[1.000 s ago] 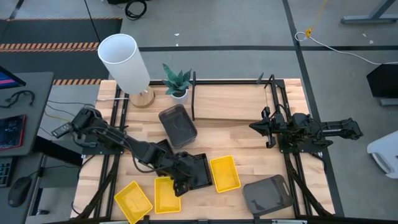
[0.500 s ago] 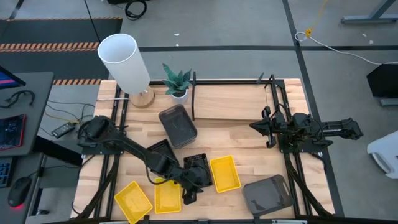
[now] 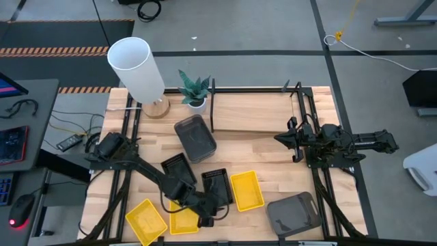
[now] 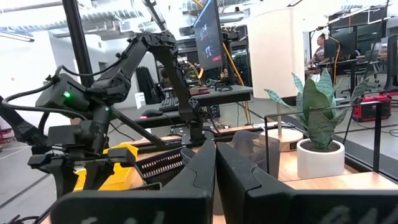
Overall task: Stack baskets on shelf by color
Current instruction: Stack the right black bin into the left black bin
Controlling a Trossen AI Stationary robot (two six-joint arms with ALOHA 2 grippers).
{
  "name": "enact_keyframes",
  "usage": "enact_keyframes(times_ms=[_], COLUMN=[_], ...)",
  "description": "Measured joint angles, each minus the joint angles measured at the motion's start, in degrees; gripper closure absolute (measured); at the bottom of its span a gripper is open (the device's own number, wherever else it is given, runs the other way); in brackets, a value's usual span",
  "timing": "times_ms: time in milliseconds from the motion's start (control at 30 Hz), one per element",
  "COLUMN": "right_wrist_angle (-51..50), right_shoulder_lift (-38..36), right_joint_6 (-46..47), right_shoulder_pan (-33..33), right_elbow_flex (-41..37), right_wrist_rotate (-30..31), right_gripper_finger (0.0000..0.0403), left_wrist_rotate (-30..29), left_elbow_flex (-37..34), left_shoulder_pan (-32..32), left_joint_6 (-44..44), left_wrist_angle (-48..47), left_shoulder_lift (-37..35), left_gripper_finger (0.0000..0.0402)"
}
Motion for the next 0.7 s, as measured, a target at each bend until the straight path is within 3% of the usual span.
enact_keyframes(times_ms=[700], right_wrist_angle=[0.5], right_shoulder_lift=[0.0], right_joint_6=[0.0], right_shoulder_pan=[0.0], right_elbow_flex=[0.0], right_wrist_rotate=[0.0], right_gripper_finger=[0.0384], left_wrist_rotate=[3.1], left_elbow_flex=[0.0], left_shoulder_pan=[0.1], left_joint_6=[-6.8], left_wrist_angle=[-0.7], left_shoulder_lift=[3.3], left_gripper_finger=[0.0241])
